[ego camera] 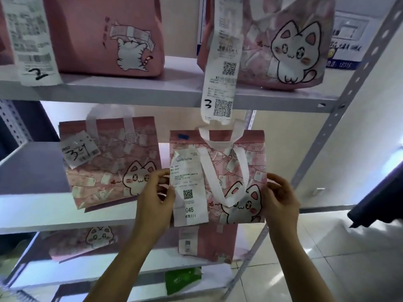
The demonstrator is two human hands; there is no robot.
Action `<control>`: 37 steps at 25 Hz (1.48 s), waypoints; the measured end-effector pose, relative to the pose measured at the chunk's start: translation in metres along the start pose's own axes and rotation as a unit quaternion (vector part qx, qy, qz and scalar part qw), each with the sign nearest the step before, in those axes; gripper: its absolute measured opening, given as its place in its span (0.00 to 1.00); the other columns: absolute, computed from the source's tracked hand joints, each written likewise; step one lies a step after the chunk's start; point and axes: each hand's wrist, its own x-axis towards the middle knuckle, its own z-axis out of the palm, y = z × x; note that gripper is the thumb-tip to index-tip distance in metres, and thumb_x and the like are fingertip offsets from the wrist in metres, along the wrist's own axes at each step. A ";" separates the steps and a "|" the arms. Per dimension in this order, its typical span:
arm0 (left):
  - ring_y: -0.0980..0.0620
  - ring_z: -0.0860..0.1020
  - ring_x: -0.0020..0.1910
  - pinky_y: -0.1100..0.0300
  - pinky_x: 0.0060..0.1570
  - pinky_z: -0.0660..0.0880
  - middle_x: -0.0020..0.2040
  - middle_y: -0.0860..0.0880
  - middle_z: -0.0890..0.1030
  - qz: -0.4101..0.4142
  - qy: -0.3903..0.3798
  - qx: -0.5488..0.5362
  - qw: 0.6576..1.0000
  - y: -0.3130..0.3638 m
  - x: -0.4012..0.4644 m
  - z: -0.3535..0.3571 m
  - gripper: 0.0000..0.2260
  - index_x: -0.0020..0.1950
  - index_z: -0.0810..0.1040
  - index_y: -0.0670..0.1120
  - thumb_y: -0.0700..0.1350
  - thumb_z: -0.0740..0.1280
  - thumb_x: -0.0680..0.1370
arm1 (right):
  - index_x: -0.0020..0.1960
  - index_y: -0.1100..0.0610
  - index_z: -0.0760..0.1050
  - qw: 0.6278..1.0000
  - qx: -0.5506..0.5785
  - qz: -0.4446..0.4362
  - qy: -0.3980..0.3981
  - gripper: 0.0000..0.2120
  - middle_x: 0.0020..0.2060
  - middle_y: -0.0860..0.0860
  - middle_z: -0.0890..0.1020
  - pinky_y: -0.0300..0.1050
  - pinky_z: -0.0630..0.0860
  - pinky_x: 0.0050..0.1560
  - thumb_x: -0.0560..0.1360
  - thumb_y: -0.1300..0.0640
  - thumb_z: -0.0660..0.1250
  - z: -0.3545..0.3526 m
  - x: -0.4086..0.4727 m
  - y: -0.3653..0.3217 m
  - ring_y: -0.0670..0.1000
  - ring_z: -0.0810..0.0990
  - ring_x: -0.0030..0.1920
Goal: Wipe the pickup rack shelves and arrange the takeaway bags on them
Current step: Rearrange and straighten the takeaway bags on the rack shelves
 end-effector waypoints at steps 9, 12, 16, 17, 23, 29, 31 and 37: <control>0.60 0.80 0.41 0.63 0.34 0.80 0.45 0.57 0.79 -0.040 0.058 0.057 0.996 -0.014 0.033 0.073 0.15 0.55 0.74 0.55 0.34 0.66 0.78 | 0.55 0.47 0.76 0.997 -0.073 0.019 -0.018 0.06 0.45 0.43 0.85 0.46 0.85 0.40 0.79 0.54 0.70 -0.007 0.069 0.057 0.47 0.86 0.44; 0.66 0.80 0.39 0.64 0.33 0.80 0.42 0.58 0.80 -0.049 0.057 0.076 0.994 -0.018 0.041 0.087 0.13 0.56 0.74 0.52 0.35 0.66 0.79 | 0.57 0.47 0.75 0.996 -0.083 0.034 -0.021 0.07 0.43 0.42 0.84 0.52 0.85 0.44 0.80 0.55 0.68 0.000 0.083 0.067 0.47 0.85 0.44; 0.65 0.80 0.40 0.72 0.35 0.77 0.43 0.60 0.80 -0.058 0.044 0.095 0.993 -0.025 0.059 0.106 0.11 0.58 0.74 0.48 0.37 0.67 0.78 | 0.60 0.48 0.73 0.994 -0.085 0.056 -0.038 0.08 0.42 0.43 0.83 0.49 0.82 0.41 0.82 0.54 0.66 0.010 0.106 0.068 0.48 0.84 0.44; 0.62 0.81 0.42 0.72 0.34 0.77 0.44 0.59 0.80 -0.062 0.042 0.094 0.993 -0.026 0.062 0.109 0.12 0.59 0.73 0.49 0.37 0.67 0.78 | 0.60 0.48 0.73 0.994 -0.086 0.059 -0.043 0.08 0.43 0.44 0.83 0.45 0.81 0.38 0.82 0.55 0.65 0.011 0.111 0.069 0.46 0.83 0.43; 0.54 0.80 0.51 0.74 0.43 0.75 0.51 0.55 0.79 -0.080 0.018 0.070 0.994 -0.041 0.079 0.120 0.20 0.64 0.70 0.53 0.32 0.64 0.78 | 0.63 0.47 0.73 0.992 -0.085 0.060 -0.067 0.10 0.45 0.39 0.81 0.42 0.79 0.41 0.84 0.56 0.59 0.018 0.120 0.070 0.45 0.82 0.47; 0.55 0.72 0.65 0.65 0.57 0.72 0.67 0.52 0.72 -0.092 -0.043 0.037 0.994 -0.050 0.073 0.097 0.31 0.76 0.62 0.52 0.29 0.62 0.77 | 0.75 0.49 0.66 0.995 -0.035 0.084 -0.031 0.20 0.68 0.49 0.76 0.44 0.75 0.61 0.84 0.58 0.59 0.023 0.099 0.066 0.48 0.76 0.62; 0.56 0.72 0.64 0.65 0.58 0.70 0.68 0.53 0.71 -0.076 -0.041 0.045 0.995 -0.053 0.061 0.078 0.28 0.74 0.66 0.51 0.30 0.63 0.78 | 0.76 0.49 0.65 0.994 -0.071 0.087 0.009 0.22 0.71 0.50 0.73 0.47 0.73 0.64 0.83 0.58 0.61 0.023 0.086 0.066 0.49 0.73 0.67; 0.59 0.78 0.56 0.68 0.48 0.74 0.59 0.57 0.79 -0.135 0.010 0.050 0.990 -0.089 0.004 -0.009 0.16 0.61 0.75 0.55 0.36 0.65 0.79 | 0.61 0.47 0.70 0.993 -0.054 0.061 0.081 0.12 0.57 0.50 0.78 0.46 0.77 0.58 0.81 0.59 0.65 0.061 0.021 0.063 0.47 0.78 0.55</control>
